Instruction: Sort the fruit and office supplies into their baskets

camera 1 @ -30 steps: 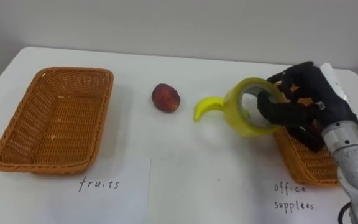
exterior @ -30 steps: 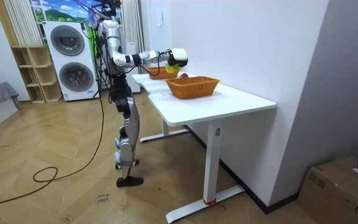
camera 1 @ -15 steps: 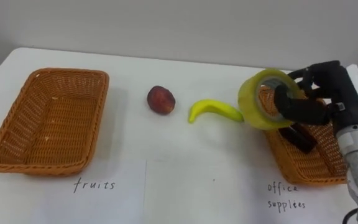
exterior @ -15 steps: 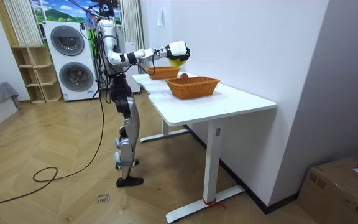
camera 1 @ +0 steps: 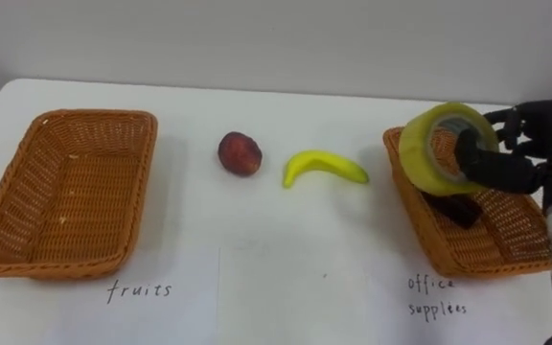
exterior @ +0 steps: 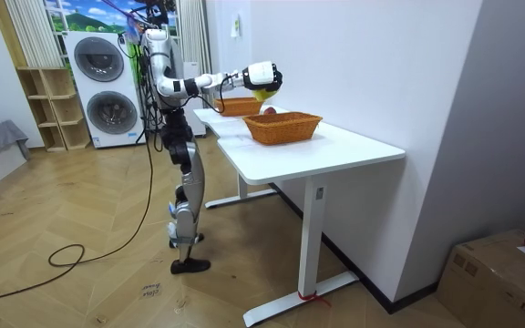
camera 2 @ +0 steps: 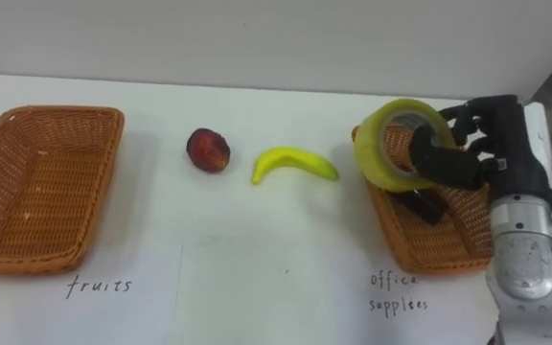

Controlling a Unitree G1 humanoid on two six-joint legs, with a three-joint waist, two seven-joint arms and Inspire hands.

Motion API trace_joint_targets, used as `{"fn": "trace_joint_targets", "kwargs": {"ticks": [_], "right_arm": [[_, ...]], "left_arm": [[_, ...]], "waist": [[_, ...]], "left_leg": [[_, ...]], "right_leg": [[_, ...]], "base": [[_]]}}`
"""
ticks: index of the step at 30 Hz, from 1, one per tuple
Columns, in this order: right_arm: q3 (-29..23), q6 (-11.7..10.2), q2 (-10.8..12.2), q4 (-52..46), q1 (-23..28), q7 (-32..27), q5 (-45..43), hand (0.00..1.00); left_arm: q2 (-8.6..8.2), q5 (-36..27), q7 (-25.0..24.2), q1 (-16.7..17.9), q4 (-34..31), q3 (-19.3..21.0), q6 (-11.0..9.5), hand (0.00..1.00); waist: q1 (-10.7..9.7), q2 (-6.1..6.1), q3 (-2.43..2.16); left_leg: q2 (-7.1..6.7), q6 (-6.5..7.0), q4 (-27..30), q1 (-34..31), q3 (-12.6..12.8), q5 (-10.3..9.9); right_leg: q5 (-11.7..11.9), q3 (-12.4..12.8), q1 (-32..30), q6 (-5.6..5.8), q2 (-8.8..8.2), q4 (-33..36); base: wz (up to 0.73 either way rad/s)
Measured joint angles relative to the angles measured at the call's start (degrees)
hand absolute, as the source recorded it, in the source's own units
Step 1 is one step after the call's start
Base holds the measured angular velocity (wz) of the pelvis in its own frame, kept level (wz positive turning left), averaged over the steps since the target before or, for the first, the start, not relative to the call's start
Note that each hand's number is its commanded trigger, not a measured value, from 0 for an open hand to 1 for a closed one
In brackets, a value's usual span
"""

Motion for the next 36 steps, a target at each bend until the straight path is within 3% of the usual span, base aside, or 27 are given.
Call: {"fn": "trace_joint_targets", "kwargs": {"ticks": [11, 36], "right_arm": [[-0.41, 1.36, -0.04, 5.39, 0.51, -0.04, 1.78, 1.0], [-2.1, 1.68, -0.03, 7.54, 0.51, 1.21, 1.93, 1.0]], "left_arm": [[0.17, -2.28, 0.06, 1.28, -0.52, -0.5, 0.34, 0.0], [0.14, -2.27, 0.59, 2.14, -1.04, -1.17, 1.06, 0.0]], "waist": [[-3.17, -0.05, 0.0], [-3.22, -0.49, 0.18]], "left_leg": [[0.6, -0.17, 0.03, 0.01, 0.47, -0.11], [0.72, -0.2, -0.12, -0.06, 0.89, -0.12]], "right_leg": [[0.0, 0.22, -0.17, -0.01, 0.26, 0.0], [-0.01, 0.52, -0.39, -0.01, 0.29, 0.03]], "base": [[-0.01], [0.0]]}}
